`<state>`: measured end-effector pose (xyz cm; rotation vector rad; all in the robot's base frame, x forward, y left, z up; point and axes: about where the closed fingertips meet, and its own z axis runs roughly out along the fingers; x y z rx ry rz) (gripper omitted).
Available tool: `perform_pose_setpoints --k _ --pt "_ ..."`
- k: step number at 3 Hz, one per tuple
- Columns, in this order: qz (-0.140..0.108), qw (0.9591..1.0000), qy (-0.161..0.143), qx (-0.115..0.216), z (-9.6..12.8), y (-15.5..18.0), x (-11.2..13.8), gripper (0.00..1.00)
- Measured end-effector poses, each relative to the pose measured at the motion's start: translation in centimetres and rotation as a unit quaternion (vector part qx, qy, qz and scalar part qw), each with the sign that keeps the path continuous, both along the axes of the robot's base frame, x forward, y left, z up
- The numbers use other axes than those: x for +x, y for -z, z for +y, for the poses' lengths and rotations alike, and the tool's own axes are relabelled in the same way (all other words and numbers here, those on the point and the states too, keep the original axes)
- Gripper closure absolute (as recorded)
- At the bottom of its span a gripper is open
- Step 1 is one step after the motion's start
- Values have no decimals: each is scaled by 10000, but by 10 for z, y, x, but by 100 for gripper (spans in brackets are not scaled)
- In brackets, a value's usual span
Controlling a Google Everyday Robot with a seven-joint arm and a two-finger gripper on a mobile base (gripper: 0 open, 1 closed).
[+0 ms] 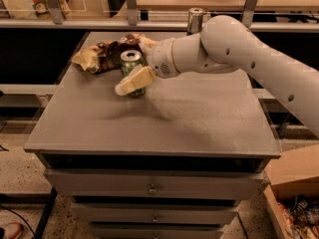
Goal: Pick green can
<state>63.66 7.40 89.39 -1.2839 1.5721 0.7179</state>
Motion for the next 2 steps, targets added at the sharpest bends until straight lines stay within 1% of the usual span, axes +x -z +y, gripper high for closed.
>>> perform_pose_setpoints --k 1,2 --pt "-3 9998 -134 119 10 4 -1 0" --pt "16 9997 -158 163 14 7 0 17"
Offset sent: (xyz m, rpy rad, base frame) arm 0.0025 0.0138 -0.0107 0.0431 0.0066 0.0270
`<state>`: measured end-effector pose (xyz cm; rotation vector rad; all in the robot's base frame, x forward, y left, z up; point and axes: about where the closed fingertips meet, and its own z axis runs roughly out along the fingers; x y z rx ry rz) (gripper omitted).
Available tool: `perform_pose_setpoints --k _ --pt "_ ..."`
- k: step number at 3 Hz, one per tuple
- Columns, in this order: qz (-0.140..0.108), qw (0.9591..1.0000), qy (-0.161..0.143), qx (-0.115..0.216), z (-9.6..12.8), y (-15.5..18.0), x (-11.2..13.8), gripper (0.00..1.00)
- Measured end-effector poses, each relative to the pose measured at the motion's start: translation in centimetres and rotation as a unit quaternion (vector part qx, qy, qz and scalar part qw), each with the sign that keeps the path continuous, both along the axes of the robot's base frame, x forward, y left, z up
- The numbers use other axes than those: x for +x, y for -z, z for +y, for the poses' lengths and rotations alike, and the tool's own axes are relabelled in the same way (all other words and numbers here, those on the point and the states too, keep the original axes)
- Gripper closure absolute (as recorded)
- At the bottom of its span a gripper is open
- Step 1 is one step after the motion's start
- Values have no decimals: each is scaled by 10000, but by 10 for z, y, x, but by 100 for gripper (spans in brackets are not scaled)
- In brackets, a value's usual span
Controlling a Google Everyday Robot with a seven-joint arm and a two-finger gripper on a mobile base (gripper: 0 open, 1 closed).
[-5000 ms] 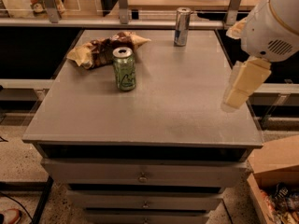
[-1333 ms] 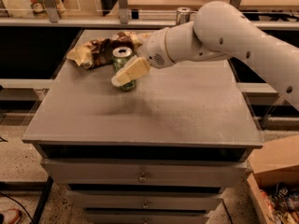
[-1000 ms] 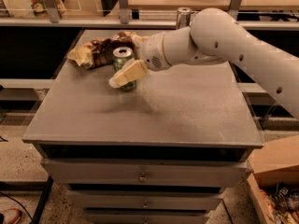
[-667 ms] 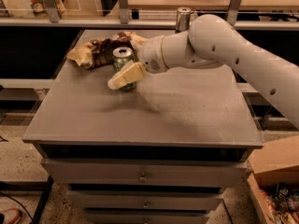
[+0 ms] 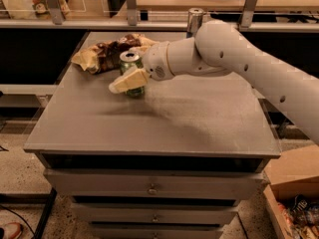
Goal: Pick green can
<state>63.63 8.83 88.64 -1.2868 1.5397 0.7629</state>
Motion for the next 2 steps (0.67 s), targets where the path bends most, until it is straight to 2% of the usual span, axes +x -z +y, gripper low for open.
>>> perform_pose_setpoints --k 2 --pt "53 9999 86 -8 -5 -1 2 64"
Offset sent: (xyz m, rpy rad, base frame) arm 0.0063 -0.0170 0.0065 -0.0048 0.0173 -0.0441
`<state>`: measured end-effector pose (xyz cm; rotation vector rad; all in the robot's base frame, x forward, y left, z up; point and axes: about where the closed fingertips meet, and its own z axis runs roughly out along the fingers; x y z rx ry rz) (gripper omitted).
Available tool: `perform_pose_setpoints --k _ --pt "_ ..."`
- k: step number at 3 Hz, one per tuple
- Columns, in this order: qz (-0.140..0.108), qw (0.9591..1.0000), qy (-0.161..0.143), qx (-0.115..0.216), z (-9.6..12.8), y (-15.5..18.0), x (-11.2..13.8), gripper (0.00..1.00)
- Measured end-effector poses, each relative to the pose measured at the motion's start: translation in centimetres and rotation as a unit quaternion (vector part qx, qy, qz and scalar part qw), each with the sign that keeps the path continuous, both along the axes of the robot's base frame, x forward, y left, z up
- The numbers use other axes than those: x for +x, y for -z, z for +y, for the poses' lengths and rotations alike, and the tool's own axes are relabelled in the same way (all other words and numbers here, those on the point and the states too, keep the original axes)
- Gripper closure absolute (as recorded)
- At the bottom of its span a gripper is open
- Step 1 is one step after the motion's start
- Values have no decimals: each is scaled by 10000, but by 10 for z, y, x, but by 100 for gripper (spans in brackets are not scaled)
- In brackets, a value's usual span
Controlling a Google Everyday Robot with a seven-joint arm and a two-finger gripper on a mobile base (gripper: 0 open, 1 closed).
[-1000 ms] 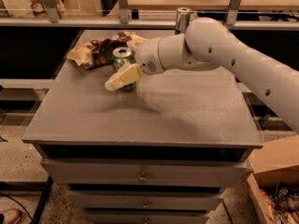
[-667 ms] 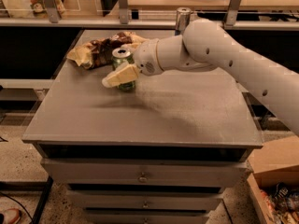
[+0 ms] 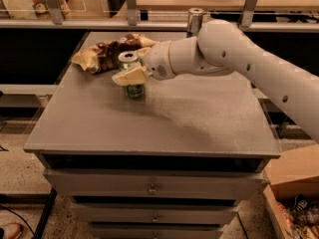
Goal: Pick green can
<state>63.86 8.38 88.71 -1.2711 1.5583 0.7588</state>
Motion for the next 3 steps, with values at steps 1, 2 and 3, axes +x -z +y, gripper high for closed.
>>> perform_pose_setpoints --k 1,2,3 --pt "-60 10000 60 -23 -12 -22 -1 74" --pt "-208 9998 45 22 -24 -49 -7 71" --pt "-203 9998 22 20 -21 -48 -8 89"
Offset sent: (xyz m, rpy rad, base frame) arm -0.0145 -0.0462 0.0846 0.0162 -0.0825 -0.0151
